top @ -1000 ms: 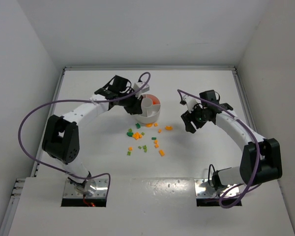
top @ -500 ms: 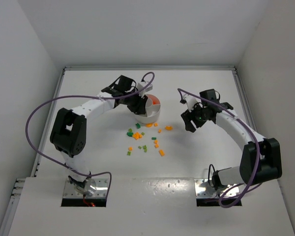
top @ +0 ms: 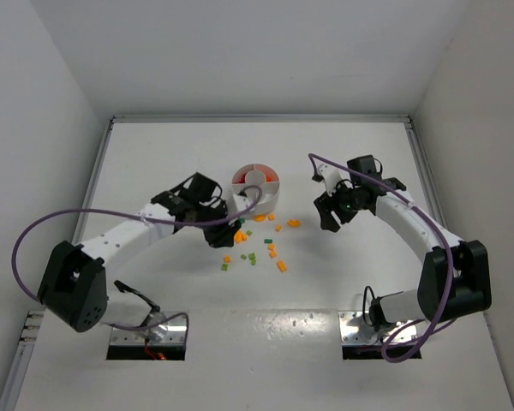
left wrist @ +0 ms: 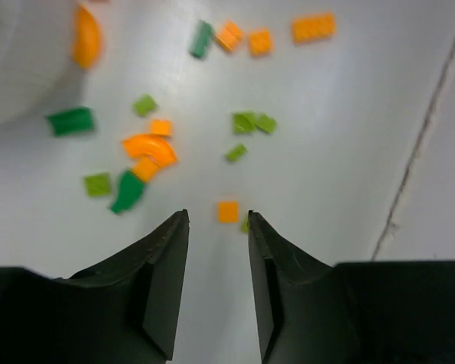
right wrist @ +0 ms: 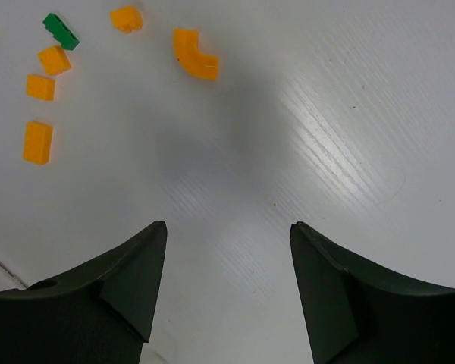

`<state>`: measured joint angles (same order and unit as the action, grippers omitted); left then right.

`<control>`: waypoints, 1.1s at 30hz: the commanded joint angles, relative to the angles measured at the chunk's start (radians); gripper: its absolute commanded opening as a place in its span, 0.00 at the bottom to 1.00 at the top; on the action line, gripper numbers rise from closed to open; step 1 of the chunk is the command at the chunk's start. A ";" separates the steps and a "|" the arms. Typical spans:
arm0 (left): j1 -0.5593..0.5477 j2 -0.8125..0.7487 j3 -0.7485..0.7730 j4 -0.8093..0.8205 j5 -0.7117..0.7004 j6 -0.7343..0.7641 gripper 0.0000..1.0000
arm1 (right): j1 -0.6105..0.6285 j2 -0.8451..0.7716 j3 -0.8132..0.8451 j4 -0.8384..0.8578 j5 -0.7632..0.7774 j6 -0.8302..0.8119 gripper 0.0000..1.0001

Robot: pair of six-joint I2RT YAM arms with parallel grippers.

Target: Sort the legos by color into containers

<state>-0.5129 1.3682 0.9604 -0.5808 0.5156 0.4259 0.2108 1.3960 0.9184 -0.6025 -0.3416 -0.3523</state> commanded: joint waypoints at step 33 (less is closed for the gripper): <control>-0.098 0.026 -0.321 0.058 -0.065 0.568 0.46 | -0.001 0.021 0.040 0.001 -0.048 -0.027 0.67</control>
<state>-0.6369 1.3701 0.6117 -0.5453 0.4377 0.9596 0.2119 1.4155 0.9188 -0.6079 -0.3676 -0.3641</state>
